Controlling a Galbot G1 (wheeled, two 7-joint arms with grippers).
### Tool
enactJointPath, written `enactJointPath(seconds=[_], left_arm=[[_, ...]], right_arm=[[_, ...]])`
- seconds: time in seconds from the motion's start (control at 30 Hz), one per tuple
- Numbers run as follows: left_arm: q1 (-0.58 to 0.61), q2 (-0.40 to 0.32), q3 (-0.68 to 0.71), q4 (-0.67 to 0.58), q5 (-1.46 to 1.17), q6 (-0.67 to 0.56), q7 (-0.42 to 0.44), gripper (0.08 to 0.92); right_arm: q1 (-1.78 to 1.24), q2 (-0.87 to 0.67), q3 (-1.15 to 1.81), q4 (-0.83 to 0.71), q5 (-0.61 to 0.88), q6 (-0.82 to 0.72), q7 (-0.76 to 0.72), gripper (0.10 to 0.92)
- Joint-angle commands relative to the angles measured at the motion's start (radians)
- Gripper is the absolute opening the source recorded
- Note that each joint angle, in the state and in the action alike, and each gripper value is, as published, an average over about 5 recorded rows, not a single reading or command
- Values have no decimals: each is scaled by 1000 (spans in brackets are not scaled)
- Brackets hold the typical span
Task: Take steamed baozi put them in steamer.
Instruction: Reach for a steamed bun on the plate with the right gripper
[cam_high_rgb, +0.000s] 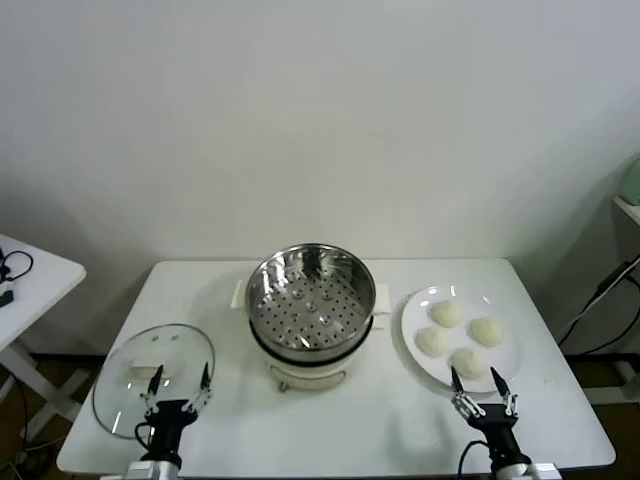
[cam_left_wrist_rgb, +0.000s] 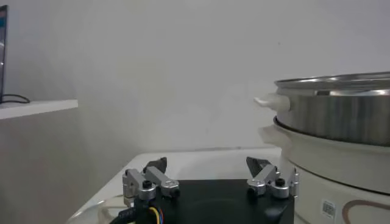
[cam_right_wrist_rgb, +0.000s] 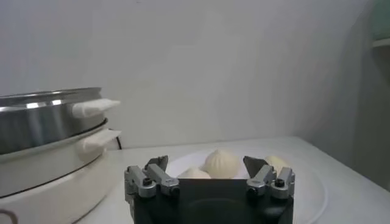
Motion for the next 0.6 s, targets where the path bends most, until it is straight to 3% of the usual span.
enactJointPath(seconds=[0.03,0.33,0.47,0.6], left_arm=[[7,0,-1,-8,8,-4,2,823],[11,3,5,-12,16,-18,7,823],[13,3,8,-4,32,-30,7,823],[15,6,9,3,40,-41,8,823]], right_arm=[[70,-52,38,72,31,-155,18,823],[453,-315,16,-16,164,-471,42,823],[601,-502,-83,-112,93,-602,-109,823],[719,-702,-242,-180,-105,-657,-349,823]])
